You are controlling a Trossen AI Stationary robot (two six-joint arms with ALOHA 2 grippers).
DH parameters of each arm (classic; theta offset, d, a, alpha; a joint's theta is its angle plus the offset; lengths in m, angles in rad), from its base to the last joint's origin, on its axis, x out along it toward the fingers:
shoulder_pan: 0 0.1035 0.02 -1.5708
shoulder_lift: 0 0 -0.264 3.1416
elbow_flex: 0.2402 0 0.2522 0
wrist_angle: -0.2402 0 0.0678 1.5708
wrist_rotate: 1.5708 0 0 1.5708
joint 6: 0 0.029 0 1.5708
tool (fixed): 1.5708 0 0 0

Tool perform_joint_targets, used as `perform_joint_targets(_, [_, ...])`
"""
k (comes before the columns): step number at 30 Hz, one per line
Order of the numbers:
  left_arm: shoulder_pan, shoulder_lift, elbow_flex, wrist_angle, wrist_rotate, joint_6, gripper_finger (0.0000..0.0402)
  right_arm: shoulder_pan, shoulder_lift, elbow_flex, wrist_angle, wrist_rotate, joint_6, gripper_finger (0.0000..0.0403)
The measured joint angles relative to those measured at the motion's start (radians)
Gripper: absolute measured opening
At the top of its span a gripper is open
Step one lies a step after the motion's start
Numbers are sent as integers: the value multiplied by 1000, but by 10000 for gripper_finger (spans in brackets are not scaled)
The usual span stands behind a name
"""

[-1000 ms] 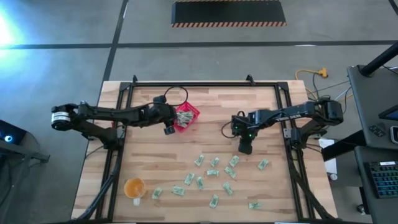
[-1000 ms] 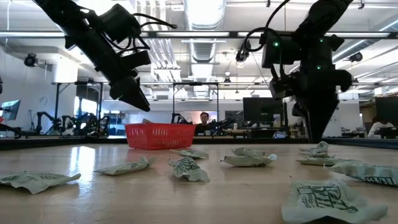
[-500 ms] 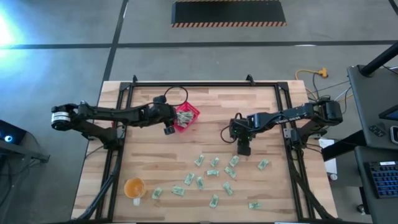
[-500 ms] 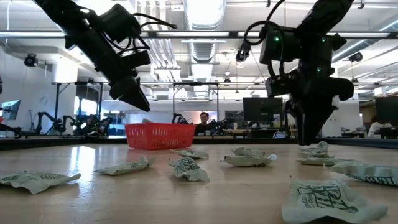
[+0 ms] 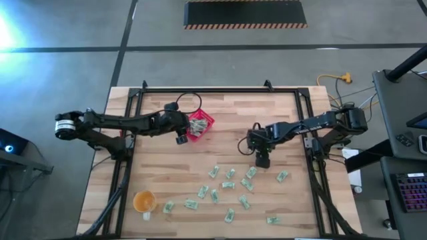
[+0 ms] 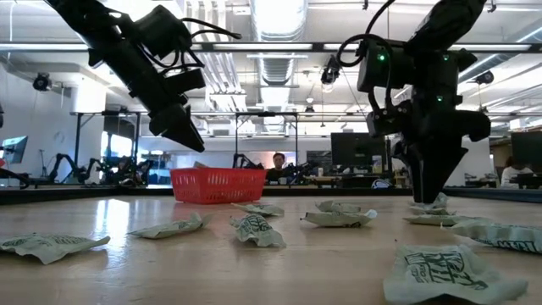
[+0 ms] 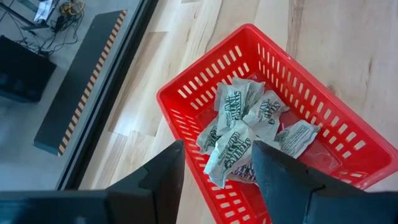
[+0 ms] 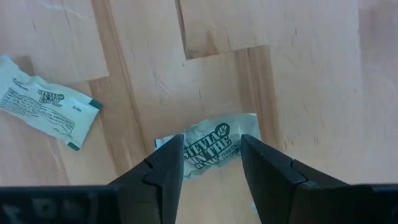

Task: Pick and place Stevia / Truvia into bins
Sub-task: Put the white stevia packet into the red bin

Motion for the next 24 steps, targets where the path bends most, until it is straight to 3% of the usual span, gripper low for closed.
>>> perform_joint_targets(10, [0,0,0,0,0,0,171,0,-3,-30,32,25,0,129])
perform_joint_targets(24, [0,0,0,0,0,0,171,0,-16,-2,124,56,-157,16])
